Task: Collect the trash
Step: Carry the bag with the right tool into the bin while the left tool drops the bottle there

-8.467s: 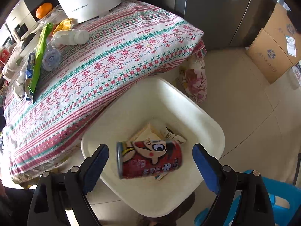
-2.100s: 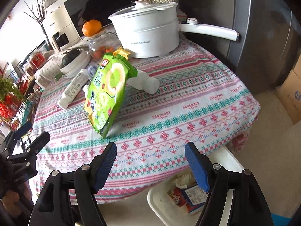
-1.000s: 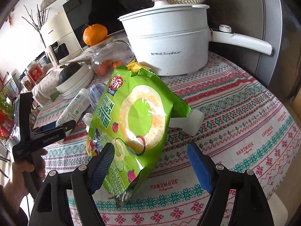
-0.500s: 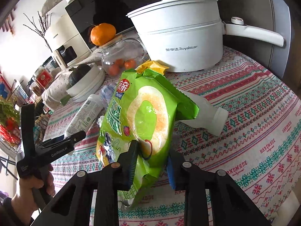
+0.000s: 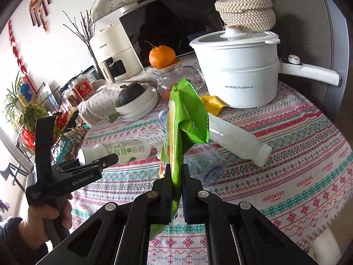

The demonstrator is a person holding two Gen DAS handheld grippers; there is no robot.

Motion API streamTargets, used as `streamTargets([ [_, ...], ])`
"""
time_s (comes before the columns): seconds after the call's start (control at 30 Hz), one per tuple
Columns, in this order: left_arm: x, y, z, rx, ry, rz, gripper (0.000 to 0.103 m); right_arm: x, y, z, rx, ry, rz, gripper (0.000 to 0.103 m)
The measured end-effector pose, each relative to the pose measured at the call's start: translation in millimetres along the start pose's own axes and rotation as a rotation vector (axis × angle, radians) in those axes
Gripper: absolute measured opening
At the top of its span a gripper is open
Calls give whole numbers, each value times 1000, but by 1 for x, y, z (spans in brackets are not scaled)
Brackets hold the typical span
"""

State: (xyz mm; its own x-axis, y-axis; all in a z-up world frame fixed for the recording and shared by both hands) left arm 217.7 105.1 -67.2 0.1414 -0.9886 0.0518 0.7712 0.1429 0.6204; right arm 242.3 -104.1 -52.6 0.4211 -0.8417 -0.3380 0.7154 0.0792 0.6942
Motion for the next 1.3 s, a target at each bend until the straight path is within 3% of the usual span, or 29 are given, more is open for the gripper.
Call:
streamTargets([
  [0.4, 36, -21, 54, 60, -44, -73, 50, 4, -12, 72, 40, 19, 33, 7],
  [0.9, 109, -48, 109, 126, -257, -205, 50, 65, -36, 166, 94, -129, 3, 7],
  [1.07, 148, -65, 118, 114, -334, -288, 50, 92, -52, 185, 62, -223, -10, 7],
  [1.3, 204, -103, 113, 46, -420, -413, 50, 129, -82, 189, -88, -341, -58, 7],
])
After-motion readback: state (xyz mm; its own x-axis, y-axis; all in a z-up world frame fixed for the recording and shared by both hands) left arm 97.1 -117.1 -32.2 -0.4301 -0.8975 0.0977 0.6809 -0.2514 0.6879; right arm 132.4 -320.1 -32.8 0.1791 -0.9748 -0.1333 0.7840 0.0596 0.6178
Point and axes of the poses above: each gripper's, at about its wrist camera, not at the fingertips, and z roughly against the way its jaws point, x to its right, y to its top, the point moved 1 cm from there along -z, roughly the way its jaws point, and after that the axes turned 1 degree about y, right-handed, at the moved point
